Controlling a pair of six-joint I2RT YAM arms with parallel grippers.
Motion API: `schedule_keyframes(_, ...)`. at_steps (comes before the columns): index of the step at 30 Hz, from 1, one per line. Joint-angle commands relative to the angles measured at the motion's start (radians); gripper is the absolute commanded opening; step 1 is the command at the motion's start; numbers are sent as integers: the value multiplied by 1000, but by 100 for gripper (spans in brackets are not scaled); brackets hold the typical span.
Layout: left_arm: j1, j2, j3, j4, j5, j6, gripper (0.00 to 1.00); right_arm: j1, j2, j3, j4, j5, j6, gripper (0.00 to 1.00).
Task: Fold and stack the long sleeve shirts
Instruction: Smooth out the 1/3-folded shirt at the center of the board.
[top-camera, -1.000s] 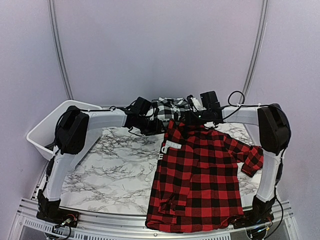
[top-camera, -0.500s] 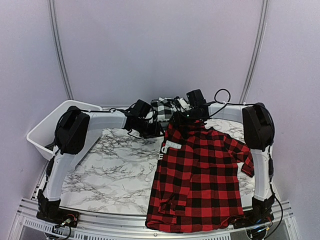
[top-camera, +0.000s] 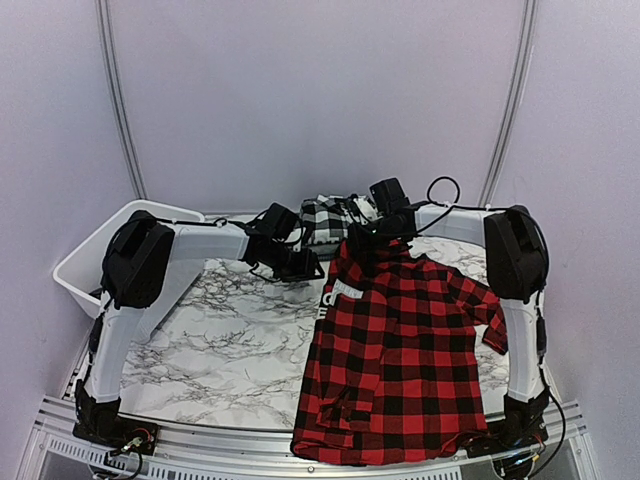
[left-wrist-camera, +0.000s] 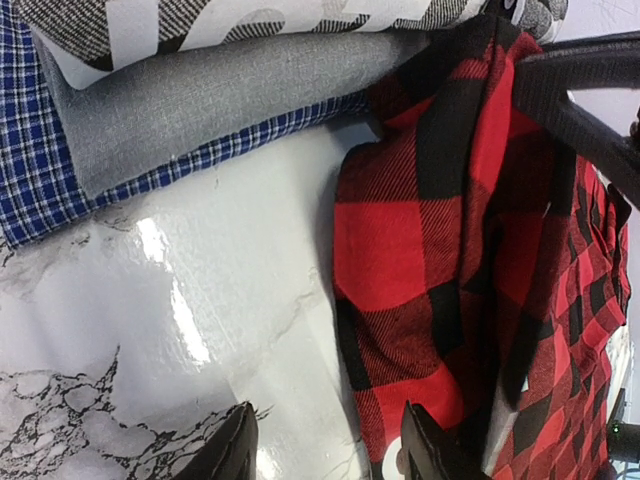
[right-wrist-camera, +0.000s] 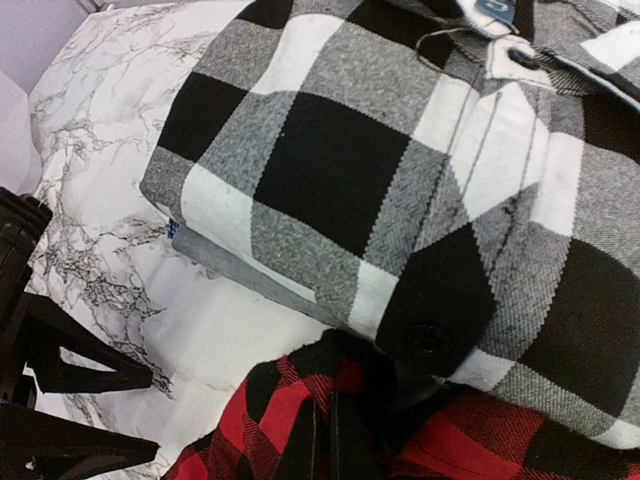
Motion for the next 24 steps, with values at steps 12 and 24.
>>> schedule_keyframes(12,-12,-51,-98,16,58,-25,51,10,-61,41,95,193,74,7)
schedule_keyframes(24,-19,-108,-178,80,95,-72,53,44,-291,-230,99,172,88,39)
